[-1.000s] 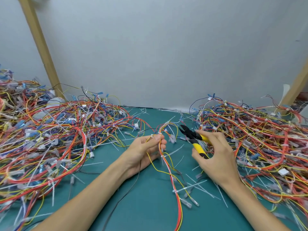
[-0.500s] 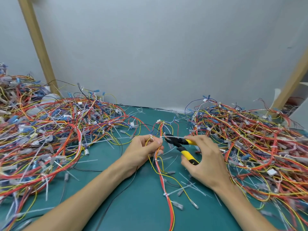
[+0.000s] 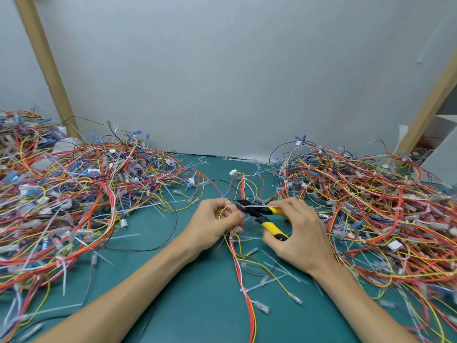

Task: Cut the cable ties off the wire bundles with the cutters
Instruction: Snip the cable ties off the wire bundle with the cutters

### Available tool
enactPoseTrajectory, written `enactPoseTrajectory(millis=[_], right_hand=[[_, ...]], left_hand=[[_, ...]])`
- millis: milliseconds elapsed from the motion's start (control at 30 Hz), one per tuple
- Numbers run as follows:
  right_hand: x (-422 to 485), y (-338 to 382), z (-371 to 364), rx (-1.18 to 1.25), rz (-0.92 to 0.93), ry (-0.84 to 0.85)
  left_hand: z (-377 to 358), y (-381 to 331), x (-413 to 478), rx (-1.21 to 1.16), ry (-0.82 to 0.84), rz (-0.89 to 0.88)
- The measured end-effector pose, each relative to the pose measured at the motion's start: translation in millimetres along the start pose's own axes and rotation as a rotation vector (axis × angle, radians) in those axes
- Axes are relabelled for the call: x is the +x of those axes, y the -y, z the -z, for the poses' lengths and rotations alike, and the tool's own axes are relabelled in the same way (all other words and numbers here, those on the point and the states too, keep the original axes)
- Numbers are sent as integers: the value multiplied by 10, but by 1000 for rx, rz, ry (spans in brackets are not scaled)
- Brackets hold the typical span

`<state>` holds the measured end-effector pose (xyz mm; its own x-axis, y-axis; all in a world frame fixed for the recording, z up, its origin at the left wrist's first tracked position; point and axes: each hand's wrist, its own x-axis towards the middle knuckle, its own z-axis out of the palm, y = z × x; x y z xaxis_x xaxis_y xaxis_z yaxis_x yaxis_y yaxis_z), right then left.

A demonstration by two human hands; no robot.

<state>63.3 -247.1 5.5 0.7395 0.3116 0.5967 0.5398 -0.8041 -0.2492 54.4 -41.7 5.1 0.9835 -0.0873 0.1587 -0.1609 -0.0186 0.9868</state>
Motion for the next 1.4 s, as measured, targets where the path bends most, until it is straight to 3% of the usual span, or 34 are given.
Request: enactPoseTrajectory(millis=[467, 633, 800, 1233, 1400], right_hand=[[4, 43, 14, 5, -48, -16], [15, 37, -4, -5, -108, 6], [21, 33, -13, -9, -120, 14], [16, 44, -5, -53, -96, 41], [12, 50, 4, -57, -78, 24]], left_hand=[[-42, 70, 11, 124, -77, -32], [25, 50, 16, 63, 18, -14], [64, -5, 18, 151, 113, -16], [16, 58, -27, 399, -42, -175], [35, 69, -13, 374, -63, -156]])
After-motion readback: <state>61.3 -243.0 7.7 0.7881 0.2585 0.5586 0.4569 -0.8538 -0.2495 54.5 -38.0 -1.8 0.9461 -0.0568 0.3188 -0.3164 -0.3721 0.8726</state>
